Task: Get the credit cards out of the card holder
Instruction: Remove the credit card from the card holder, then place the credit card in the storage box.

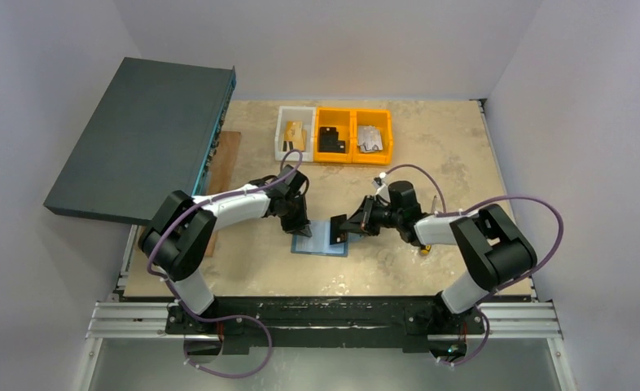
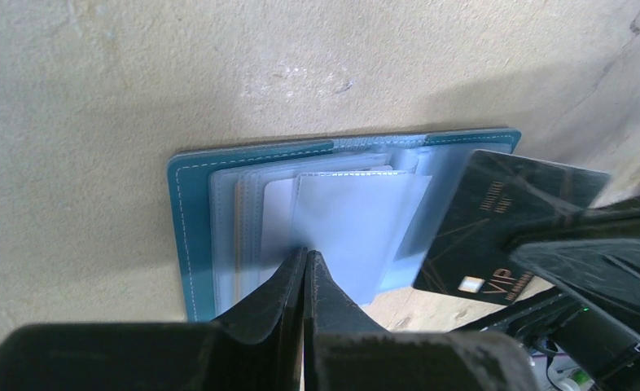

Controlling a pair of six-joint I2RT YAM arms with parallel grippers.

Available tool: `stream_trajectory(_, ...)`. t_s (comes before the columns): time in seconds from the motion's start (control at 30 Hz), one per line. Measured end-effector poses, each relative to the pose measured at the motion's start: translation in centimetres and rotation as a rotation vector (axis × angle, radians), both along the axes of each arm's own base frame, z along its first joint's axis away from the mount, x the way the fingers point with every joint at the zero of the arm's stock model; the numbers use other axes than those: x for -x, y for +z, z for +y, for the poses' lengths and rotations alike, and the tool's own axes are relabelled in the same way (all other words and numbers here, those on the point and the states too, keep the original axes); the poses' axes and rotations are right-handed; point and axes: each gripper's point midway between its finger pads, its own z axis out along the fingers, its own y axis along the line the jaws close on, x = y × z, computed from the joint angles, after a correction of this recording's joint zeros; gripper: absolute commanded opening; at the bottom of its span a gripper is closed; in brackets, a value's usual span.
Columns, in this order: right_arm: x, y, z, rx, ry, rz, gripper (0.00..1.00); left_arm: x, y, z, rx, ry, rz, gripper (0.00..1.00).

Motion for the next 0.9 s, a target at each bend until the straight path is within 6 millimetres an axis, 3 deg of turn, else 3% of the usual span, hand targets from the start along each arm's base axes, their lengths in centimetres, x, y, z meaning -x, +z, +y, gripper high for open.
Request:
stream_trajectory(0.1, -0.6, 1.4, 0.1, -0.001, -0.002, -0.032, 0.00, 0.1, 0.3, 0.2, -0.015, -0.015, -0.002, 0.07)
stream_trajectory(0.2, -1.5, 2.8, 0.4, -0.004, -0.002, -0.066, 0.00, 0.3, 1.1, 0.7, -0.039, -0.036, -0.009, 0.30)
stream_trajectory(0.23, -1.7, 3.1, 0.5, -0.006, -0.002, -0.074, 0.00, 0.4, 1.6, 0.7, -0.039, -0.041, -0.017, 0.41)
stream_trajectory(0.4, -2.4, 4.2, 0.8, -0.012, -0.002, -0.091, 0.00, 0.6, 5.6, 0.7, -0.009, -0.075, -0.114, 0.82)
stream_trajectory(0.47, -2.7, 4.6, 0.9, -0.008, -0.005, -0.089, 0.00, 0.6, 7.6, 0.8, 0.004, -0.082, -0.161, 0.94)
stream_trajectory(0.63, -5.2, 6.7, 1.6, -0.002, -0.018, -0.130, 0.00, 0.8, 11.5, 2.2, 0.005, -0.082, -0.264, 1.00)
stream_trajectory(0.9, -14.3, 9.7, 2.0, 0.031, -0.087, -0.226, 0.00, 2.1, 15.1, 4.6, -0.021, -0.104, -0.352, 1.00)
